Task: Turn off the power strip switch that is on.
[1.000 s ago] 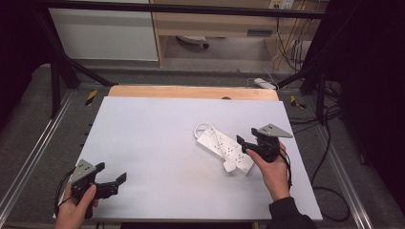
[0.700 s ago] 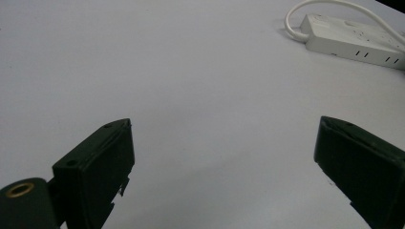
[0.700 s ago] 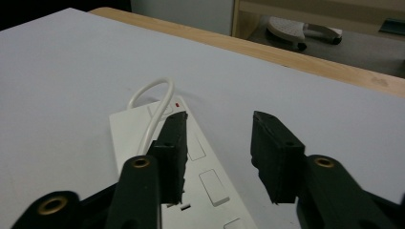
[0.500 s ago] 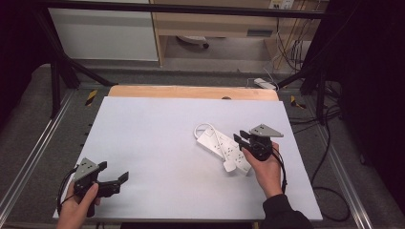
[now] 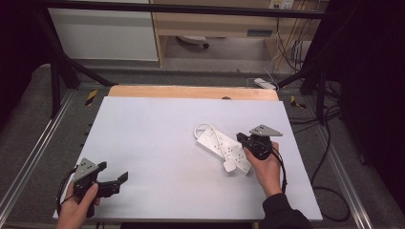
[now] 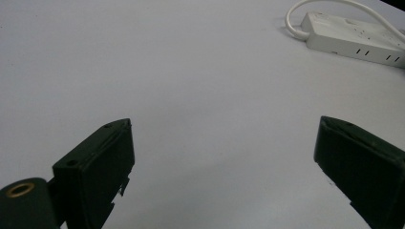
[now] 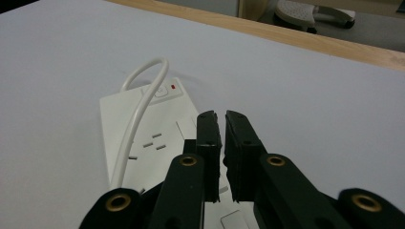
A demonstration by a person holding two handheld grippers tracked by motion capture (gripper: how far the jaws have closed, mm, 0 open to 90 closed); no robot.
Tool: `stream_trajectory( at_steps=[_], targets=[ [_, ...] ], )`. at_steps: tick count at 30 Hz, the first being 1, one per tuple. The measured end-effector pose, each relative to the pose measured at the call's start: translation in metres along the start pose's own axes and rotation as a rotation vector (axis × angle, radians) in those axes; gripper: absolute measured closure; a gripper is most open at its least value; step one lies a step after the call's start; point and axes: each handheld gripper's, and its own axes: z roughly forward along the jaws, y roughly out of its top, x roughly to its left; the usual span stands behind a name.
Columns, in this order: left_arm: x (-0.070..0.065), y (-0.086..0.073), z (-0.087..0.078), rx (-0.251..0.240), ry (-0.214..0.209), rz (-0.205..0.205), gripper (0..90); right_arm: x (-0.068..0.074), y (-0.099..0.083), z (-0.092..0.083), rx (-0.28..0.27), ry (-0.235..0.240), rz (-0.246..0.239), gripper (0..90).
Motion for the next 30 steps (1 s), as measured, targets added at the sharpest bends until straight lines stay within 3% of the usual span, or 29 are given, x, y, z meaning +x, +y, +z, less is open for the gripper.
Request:
stream_trajectory(
  at_steps=[7,30],
  targets=[
    [0.0,0.0,-0.001,0.0,-0.001,0.0,6.6,0.001,-0.004,0.004,0.023,0.001,-0.012,90.0],
    [0.0,-0.001,-0.001,0.01,0.002,0.006,6.7,0.0,-0.012,0.01,0.051,-0.004,-0.02,90.0]
  ],
)
